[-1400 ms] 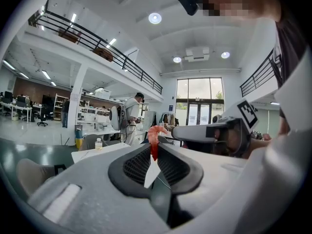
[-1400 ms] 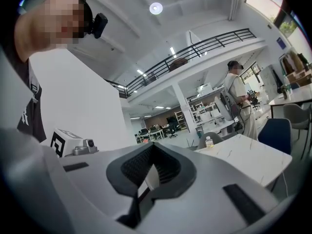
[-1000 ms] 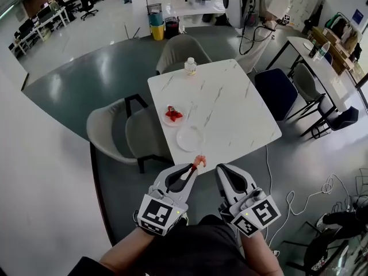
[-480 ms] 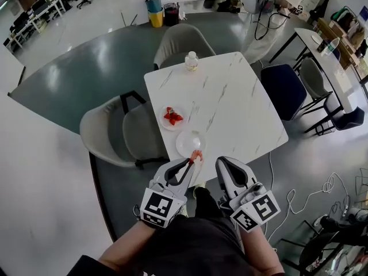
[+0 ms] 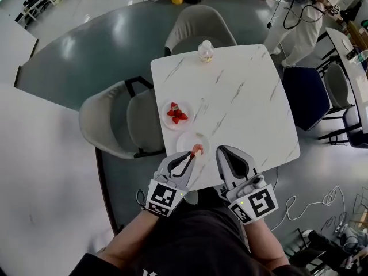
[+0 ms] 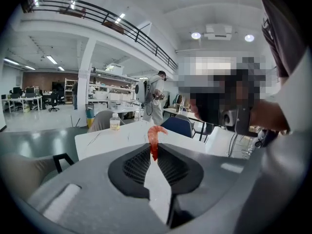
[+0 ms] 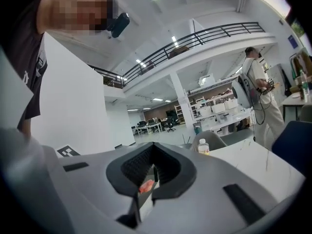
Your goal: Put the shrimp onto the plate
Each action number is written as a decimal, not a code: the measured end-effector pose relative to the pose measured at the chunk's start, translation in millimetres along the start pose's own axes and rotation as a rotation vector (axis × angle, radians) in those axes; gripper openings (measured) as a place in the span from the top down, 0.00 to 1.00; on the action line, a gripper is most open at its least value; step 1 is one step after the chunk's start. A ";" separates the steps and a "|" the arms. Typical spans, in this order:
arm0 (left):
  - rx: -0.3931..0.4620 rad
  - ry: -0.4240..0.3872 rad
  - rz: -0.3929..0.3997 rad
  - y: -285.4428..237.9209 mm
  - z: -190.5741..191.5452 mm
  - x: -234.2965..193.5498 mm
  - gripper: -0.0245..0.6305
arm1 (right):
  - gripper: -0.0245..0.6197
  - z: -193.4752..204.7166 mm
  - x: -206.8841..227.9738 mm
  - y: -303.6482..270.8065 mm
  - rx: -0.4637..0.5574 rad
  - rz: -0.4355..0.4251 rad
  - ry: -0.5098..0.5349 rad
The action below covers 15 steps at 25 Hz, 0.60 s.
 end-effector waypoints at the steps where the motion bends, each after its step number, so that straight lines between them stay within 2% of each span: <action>1: -0.017 0.011 -0.008 -8.1 6.4 -2.7 0.89 | 0.96 4.7 7.4 -5.5 -0.011 -0.005 -0.001; 8: -0.149 0.075 -0.017 -44.4 58.2 -24.4 0.89 | 0.96 46.4 24.9 -25.8 -0.109 0.005 -0.030; 15: -0.275 0.067 0.006 -74.7 117.5 -38.1 0.89 | 0.96 93.7 30.3 -23.0 -0.164 0.038 -0.058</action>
Point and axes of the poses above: the fingertips, and each gripper's own axes: y backward along the fingers, x to its right, z out of its underside, the point moved 9 cm from there along y, backward along the fingers, and after that the axes turned 7 degrees about z, right-handed, at the moved point
